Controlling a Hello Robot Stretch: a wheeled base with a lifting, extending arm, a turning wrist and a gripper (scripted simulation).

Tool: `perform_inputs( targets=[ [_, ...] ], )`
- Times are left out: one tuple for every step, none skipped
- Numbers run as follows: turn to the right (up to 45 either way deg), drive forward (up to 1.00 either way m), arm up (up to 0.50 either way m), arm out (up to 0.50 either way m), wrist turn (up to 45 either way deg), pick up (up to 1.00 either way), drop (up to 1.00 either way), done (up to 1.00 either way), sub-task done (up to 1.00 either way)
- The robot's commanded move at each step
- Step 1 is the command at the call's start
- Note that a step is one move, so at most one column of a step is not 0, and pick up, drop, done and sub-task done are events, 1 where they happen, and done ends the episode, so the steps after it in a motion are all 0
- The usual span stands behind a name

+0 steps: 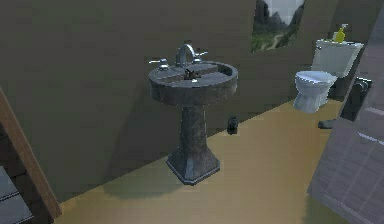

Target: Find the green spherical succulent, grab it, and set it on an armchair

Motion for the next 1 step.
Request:
perform_inputs(
  targets=[
    [0.0, 0.00, 0.50, 0.00, 0.0, 0.00, 0.00, 0.00, 0.00]
  ],
)
